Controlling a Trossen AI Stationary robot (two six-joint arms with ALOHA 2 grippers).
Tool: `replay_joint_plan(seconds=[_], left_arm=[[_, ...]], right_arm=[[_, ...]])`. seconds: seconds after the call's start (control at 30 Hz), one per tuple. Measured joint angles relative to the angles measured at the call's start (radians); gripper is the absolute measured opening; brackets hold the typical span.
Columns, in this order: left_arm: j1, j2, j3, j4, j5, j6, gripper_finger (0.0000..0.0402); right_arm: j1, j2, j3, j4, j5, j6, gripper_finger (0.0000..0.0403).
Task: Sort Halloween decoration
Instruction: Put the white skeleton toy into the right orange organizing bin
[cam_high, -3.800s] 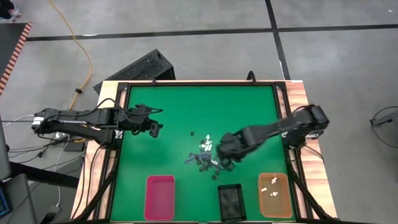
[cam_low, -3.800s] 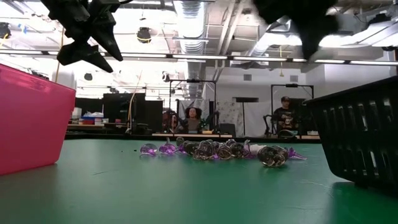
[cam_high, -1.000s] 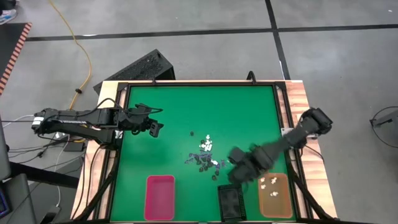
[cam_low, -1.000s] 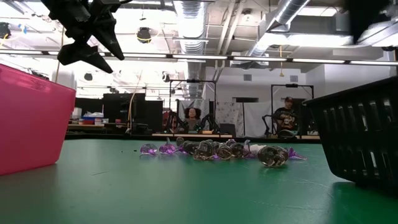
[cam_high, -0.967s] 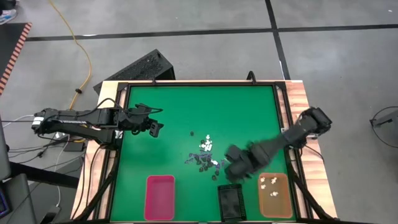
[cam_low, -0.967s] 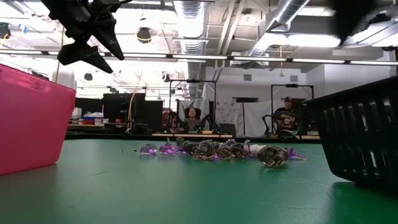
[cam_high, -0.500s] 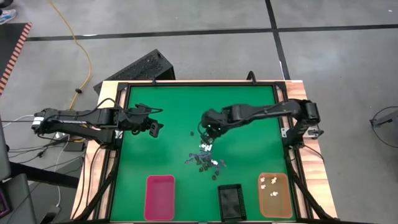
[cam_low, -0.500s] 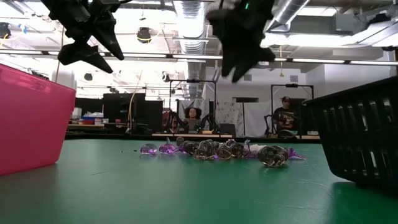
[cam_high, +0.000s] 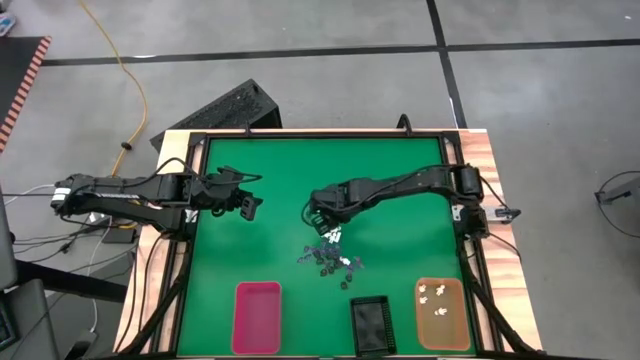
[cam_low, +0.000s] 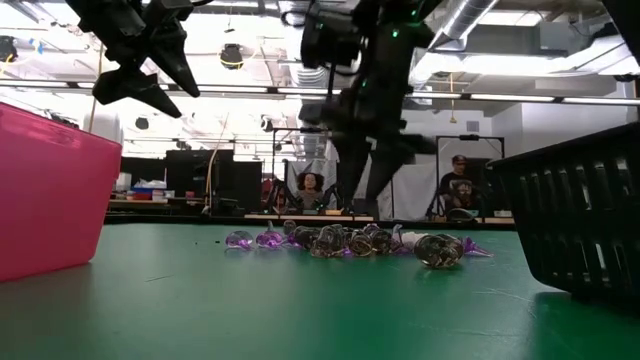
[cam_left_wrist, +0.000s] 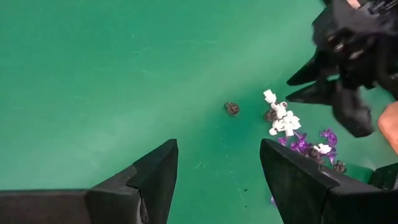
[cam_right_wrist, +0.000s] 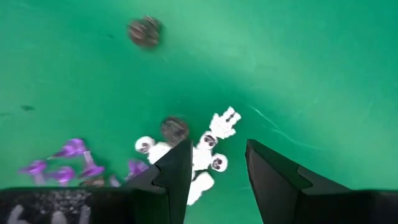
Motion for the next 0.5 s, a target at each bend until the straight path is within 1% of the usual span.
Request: replay_joint_plan(seconds=[0.17, 0.5], left_arm=[[0.000, 0.000, 0.000, 0.000, -0.003, 0.000, 0.0219], [0.000, 0.000, 0.000, 0.000, -0.006, 0.000, 0.0219]], right_arm=[[-0.004, 0.047, 0.000, 0.020, -0.043, 0.036, 0.0178], [-0.018, 0.056, 0.000, 0.023, -0.044, 0.053, 0.0175]])
